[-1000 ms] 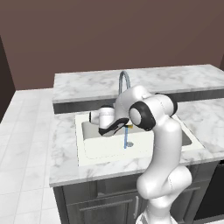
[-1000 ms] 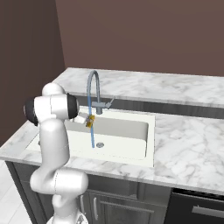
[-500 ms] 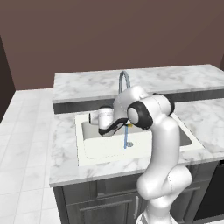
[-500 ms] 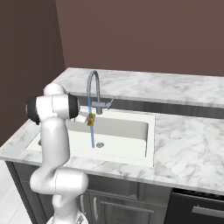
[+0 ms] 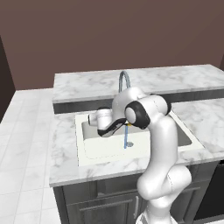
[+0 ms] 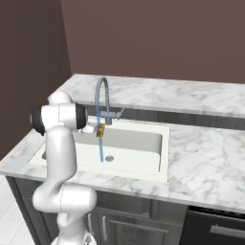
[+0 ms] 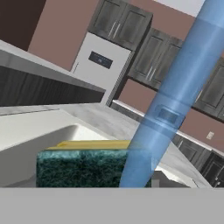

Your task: Soak the sponge with water for a few seconds and then drop it inside the sink.

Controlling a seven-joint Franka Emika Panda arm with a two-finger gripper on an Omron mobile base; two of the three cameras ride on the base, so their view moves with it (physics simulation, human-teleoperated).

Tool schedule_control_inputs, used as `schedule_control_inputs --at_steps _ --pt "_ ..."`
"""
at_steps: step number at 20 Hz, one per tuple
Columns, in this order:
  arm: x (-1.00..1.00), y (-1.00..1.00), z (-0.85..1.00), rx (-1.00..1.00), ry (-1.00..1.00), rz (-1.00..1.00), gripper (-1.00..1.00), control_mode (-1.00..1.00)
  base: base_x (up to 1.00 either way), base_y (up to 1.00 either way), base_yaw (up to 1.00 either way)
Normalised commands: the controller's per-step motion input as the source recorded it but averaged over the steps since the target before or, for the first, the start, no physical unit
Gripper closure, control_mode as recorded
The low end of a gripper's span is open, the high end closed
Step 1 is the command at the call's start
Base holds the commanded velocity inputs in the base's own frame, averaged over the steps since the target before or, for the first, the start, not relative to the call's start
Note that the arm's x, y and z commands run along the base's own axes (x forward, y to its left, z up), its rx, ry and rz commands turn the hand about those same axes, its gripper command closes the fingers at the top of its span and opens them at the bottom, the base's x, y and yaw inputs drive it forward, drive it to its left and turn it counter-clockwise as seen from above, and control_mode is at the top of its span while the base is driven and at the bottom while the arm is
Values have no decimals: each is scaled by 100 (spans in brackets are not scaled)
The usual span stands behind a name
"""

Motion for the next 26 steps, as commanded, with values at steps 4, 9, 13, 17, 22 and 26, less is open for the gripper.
schedule_control_inputs --at_steps 4,9,13,17,22,26 --pt "-3 0 0 -1 -2 0 100 -100 0 0 0" --pt "-16 4 2 0 -2 0 100 -100 0 0 0" --pt "-16 16 29 0 -2 0 100 -100 0 0 0" --pt "-13 16 49 0 -3 0 100 -100 0 0 0" --pt "-10 9 52 4 -1 0 100 -100 0 0 0" --pt "-1 14 39 15 0 1 100 -100 0 0 0"
